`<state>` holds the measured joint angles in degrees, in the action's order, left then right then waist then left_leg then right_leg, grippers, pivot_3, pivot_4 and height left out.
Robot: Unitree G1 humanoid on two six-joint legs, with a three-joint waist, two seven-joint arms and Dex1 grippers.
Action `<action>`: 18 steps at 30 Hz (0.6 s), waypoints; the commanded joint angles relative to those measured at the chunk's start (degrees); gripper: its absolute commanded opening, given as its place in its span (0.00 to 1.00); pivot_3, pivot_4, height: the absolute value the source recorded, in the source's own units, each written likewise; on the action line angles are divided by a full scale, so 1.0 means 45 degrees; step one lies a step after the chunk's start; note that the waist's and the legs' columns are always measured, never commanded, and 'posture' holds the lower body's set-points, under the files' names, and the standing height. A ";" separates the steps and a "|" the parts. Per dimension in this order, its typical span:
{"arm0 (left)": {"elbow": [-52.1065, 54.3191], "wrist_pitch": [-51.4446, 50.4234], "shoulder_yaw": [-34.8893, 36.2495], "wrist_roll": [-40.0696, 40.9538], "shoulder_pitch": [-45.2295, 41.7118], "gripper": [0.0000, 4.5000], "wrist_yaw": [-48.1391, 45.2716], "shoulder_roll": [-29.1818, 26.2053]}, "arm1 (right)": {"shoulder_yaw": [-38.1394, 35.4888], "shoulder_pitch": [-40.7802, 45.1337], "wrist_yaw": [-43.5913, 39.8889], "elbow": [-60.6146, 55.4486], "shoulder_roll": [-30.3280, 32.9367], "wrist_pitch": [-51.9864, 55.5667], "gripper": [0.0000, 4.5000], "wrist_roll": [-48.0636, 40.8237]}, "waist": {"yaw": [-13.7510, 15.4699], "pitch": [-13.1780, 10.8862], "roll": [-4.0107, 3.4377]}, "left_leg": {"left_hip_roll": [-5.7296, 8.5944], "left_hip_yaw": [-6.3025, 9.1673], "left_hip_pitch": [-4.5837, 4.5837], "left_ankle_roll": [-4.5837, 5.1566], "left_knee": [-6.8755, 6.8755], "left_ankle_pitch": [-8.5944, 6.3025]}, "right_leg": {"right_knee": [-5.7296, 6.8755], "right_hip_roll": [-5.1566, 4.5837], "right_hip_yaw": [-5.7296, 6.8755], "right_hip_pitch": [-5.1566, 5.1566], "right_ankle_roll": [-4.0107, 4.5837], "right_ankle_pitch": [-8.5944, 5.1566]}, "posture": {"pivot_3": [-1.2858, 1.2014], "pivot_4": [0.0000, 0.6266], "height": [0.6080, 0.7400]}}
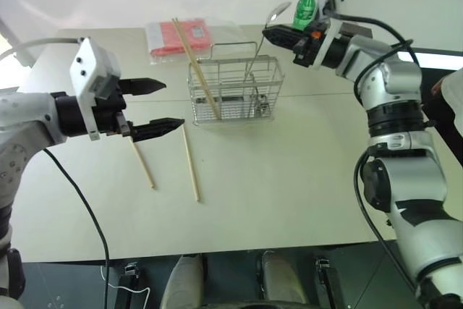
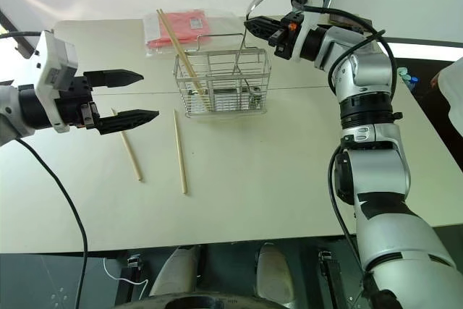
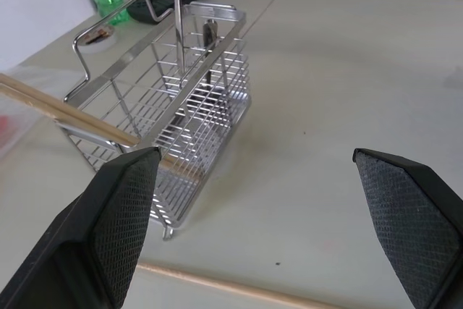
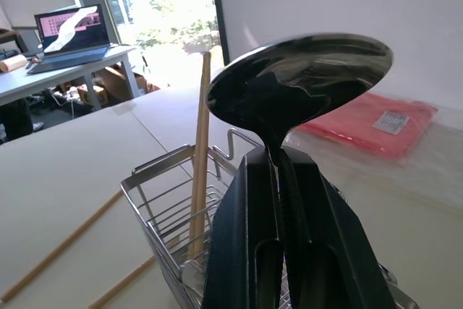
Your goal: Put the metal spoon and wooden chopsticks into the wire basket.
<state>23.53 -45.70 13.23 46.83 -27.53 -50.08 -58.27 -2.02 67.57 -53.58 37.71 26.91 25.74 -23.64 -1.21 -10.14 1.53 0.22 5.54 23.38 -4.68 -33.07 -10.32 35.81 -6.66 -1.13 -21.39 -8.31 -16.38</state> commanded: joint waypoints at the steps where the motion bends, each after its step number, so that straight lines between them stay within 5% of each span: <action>1: 0.0335 0.0015 0.0729 0.0141 -0.0133 1.00 0.0134 -0.0156 | -0.0676 0.0801 0.0250 0.0487 -0.0103 -0.0493 0.01 0.0012 | -0.0015 0.0000 0.0000 | 0.0000 -0.0001 -0.0001 0.0000 0.0000 0.0000 | 0.0000 0.0000 0.0000 0.0001 0.0000 0.0000 | 0.52 0.24 0.86; 18: 0.0087 0.0224 0.0463 -0.0144 -0.0413 1.00 0.0075 -0.0021 | -0.1376 0.1779 0.0014 0.0698 0.0537 0.0329 0.01 -0.0063 | -0.0014 -0.0001 -0.0001 | 0.0000 0.0000 -0.0003 -0.0001 0.0002 0.0001 | 0.0005 0.0001 -0.0001 -0.0002 0.0000 -0.0001 | 0.52 0.24 0.86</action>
<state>23.51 -45.71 14.58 46.66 -27.97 -49.75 -58.28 -6.31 72.45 -53.30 41.52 27.92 28.95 -23.91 -1.27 -10.15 1.52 0.22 5.54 23.37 -4.69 -33.06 -10.32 35.83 -6.66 -1.13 -21.40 -8.31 -16.38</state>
